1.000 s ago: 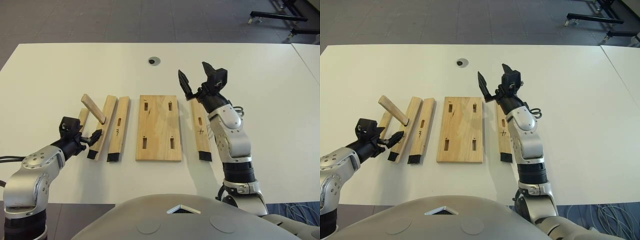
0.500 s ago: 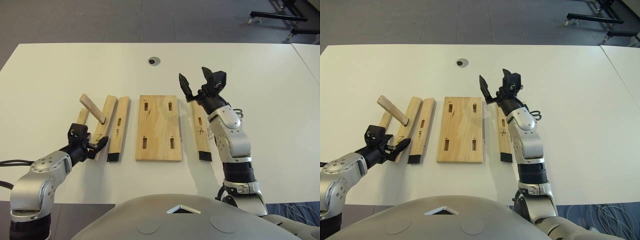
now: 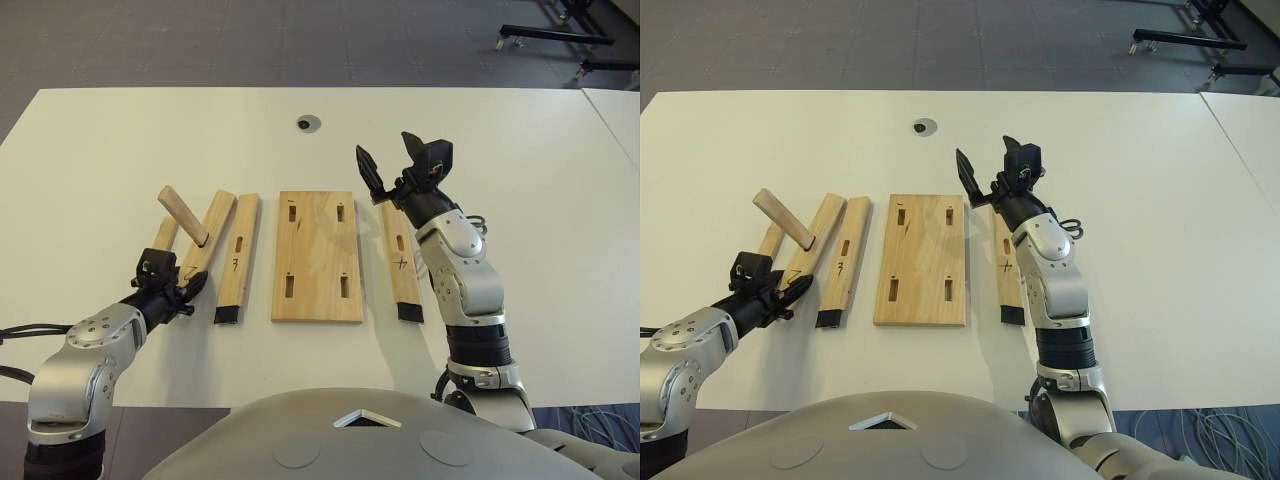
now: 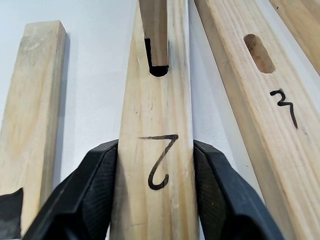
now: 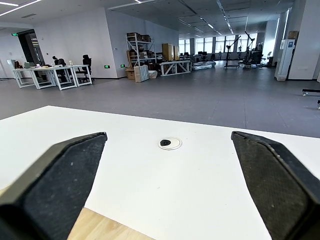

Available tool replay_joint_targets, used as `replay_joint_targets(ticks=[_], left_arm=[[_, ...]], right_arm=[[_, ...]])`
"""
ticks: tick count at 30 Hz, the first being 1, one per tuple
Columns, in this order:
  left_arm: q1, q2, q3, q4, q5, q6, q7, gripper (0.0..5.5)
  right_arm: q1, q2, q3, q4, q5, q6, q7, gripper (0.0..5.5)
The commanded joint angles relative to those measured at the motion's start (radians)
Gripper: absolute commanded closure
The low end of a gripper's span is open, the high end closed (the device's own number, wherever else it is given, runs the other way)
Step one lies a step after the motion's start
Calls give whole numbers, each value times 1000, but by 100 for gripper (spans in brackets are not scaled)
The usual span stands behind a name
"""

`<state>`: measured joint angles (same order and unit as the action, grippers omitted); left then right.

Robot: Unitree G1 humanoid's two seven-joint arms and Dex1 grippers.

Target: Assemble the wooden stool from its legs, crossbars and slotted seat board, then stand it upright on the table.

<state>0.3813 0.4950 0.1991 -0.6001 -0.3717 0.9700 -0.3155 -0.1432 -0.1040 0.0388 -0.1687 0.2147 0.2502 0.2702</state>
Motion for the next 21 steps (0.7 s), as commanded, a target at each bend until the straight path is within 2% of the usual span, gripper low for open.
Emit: replay_joint_targets(ticks=[1, 7, 11, 14, 18, 21], left_arm=[[2, -1, -21, 30, -1, 11, -13, 347], [-33, -31, -11, 49, -14, -46, -22, 347], [-111, -137, 110, 79, -96, -216, -32, 347], [-175, -139, 175, 118, -149, -265, -51, 347], [-269, -127, 207, 131, -270, -282, -124, 347], [-349, -121, 213, 133, -472, -244, -242, 347]], right_arm=[[-18, 0, 0, -3, 0, 4, 1, 92], [-28, 3, -4, 9, -1, -5, -2, 92], [-46, 13, -33, 38, 4, -32, -23, 92], [-64, 21, -75, 48, 68, -39, 1, 92], [-101, 21, -146, 31, 338, 81, 153, 92], [-129, -25, -187, -13, 616, 248, 326, 92]])
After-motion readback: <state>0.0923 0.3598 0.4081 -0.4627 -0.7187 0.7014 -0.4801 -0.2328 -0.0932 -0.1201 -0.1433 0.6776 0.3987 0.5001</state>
